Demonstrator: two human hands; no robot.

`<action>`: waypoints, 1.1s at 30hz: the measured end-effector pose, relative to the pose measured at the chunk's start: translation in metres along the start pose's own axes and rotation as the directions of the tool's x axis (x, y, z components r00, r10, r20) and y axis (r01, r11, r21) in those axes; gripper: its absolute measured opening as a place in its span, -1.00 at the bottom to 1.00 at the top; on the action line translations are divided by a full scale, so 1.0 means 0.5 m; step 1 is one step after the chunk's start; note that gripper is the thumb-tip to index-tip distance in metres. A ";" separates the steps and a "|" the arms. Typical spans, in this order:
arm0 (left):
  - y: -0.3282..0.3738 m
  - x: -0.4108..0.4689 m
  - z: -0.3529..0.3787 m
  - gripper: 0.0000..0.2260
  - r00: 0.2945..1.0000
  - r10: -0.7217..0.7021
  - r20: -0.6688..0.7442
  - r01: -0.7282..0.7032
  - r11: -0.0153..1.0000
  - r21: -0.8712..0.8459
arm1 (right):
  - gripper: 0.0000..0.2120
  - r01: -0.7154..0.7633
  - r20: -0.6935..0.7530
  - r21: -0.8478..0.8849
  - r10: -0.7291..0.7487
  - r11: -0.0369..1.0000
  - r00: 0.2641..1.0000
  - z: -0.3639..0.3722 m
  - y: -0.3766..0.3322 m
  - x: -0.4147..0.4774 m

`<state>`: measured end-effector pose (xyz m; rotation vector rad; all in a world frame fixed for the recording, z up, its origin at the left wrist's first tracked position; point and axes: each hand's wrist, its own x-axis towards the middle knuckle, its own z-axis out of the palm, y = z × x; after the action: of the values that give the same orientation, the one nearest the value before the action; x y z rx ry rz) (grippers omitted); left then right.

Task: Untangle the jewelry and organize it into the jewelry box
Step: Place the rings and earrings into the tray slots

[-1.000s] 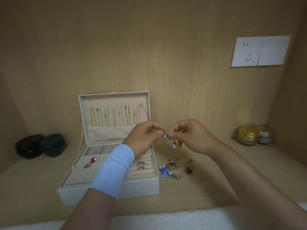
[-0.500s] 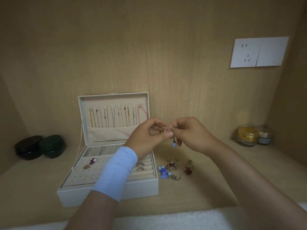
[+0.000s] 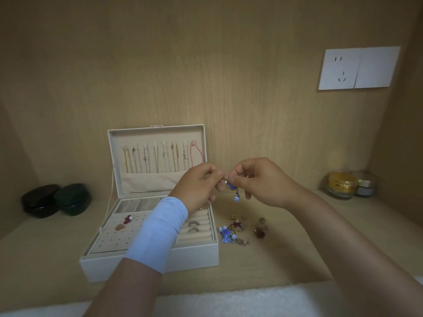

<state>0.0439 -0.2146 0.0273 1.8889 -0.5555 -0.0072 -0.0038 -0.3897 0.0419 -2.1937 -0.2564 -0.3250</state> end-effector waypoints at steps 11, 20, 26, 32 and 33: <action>0.003 -0.001 -0.005 -0.93 1.000 0.026 -0.012 -0.026 0.998 -0.057 | -0.90 -0.023 -0.003 0.056 0.023 0.998 1.000 0.007 0.004 -0.001; 0.017 -0.009 -0.014 -0.85 0.998 0.065 -0.022 -0.068 0.982 -0.176 | -0.94 -0.018 0.044 -0.041 0.020 0.999 0.999 -0.005 -0.006 -0.003; 0.017 -0.010 -0.020 -0.89 0.999 0.042 0.003 -0.039 0.950 -0.309 | -0.93 -0.045 -0.015 0.133 0.047 0.990 0.999 -0.003 -0.013 -0.005; 0.011 -0.008 -0.024 -0.83 0.999 0.043 0.032 -0.033 0.961 -0.275 | -0.95 -0.135 0.020 0.208 0.134 0.969 0.991 -0.011 -0.012 -0.005; 0.013 -0.008 -0.022 -0.81 0.998 0.052 0.037 -0.040 0.961 -0.273 | -0.94 -0.152 0.030 0.200 0.149 0.968 0.988 -0.010 -0.012 -0.004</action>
<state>0.0409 -0.2049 0.0364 1.6101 -0.5970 -0.0907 -0.0083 -0.3904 0.0486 -2.0012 -0.1233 -0.1896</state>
